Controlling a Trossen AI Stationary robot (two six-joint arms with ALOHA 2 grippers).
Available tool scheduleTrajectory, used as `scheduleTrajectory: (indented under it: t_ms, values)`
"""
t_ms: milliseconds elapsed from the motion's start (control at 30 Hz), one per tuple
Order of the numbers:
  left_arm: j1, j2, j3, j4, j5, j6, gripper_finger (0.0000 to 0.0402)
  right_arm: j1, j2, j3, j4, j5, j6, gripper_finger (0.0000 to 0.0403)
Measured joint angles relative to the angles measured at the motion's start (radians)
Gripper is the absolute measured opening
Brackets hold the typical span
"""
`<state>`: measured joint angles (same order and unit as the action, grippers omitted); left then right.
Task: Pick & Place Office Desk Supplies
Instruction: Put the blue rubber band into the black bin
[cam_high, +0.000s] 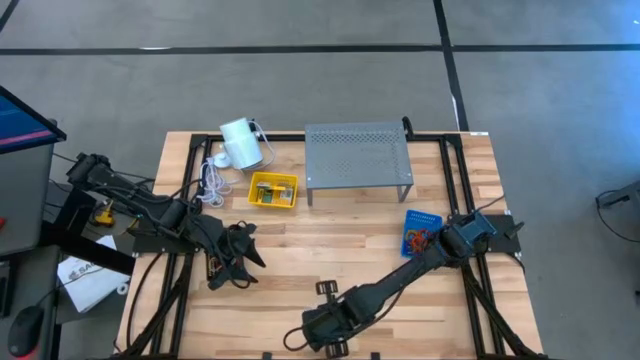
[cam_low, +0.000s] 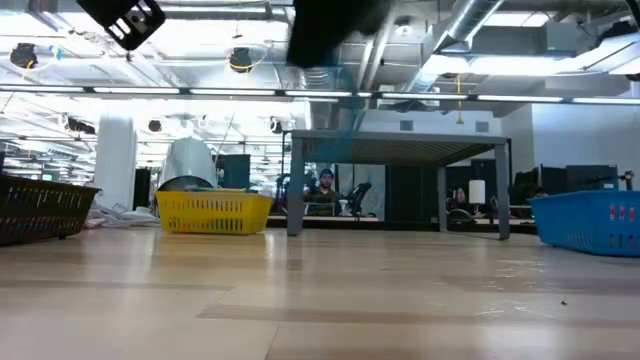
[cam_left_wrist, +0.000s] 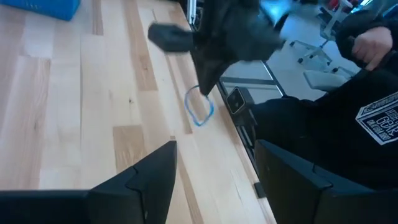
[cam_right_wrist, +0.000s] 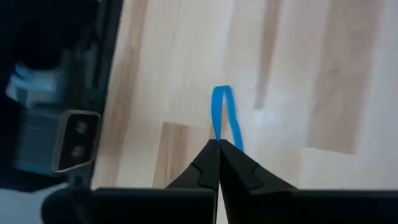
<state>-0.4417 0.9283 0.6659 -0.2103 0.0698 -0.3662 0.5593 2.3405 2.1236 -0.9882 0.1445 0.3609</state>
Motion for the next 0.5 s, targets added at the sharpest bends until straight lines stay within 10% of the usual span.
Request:
scheduleTrajectory:
  t_ms: [500]
  values:
    - [-0.003,0.140,0.000,0.299,-0.248,0.511,0.0211,-0.069,-0.275,0.002,-0.005,0.166,0.001,0.0000]
